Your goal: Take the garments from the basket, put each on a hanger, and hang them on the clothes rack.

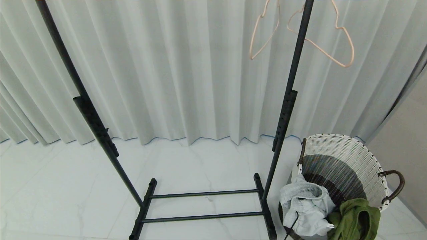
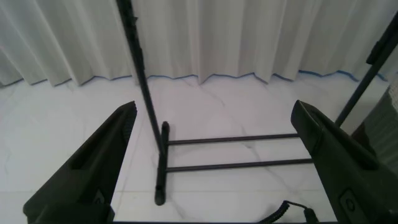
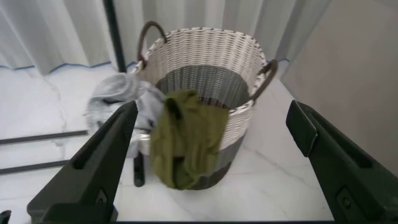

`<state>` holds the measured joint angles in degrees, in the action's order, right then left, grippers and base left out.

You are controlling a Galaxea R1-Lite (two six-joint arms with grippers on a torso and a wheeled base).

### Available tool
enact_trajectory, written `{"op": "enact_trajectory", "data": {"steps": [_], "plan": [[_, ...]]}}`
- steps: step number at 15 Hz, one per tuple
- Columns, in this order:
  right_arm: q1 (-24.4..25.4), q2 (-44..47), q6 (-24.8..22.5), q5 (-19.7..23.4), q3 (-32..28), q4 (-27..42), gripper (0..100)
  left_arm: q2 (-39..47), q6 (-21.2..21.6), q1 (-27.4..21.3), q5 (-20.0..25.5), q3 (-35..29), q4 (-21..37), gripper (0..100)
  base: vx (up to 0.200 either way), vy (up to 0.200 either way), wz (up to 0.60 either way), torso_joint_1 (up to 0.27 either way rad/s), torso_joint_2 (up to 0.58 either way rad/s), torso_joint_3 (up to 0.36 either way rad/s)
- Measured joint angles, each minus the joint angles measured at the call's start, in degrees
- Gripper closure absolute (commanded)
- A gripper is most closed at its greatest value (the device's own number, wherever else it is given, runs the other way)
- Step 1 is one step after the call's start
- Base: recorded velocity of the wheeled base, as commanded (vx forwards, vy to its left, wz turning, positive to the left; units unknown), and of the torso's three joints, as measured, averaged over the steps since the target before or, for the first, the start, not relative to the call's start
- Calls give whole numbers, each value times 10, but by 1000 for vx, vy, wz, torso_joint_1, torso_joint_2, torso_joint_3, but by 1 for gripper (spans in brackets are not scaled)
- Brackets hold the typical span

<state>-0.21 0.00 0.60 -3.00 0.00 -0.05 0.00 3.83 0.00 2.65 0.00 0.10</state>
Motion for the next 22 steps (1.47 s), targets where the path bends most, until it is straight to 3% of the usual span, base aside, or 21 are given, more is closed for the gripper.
{"op": "enact_trajectory", "data": {"steps": [6,10,15,19,22], "plan": [[0,0,2,0,0,0,0,0,-2,0,0,0,0,0,0,0,0,0,0,0],[2,0,-5,1,0,0,0,0,-1,0,0,0,0,0,200,0,0,1,4,1],[3,1,-6,1,0,0,0,0,-4,0,0,0,0,0,0,0,0,0,0,0],[3,1,-6,1,0,0,0,0,-5,0,0,0,0,0,0,200,0,1,-1,4],[2,1,-15,0,0,0,0,0,-3,0,0,0,0,0,0,0,0,0,0,0]]}}
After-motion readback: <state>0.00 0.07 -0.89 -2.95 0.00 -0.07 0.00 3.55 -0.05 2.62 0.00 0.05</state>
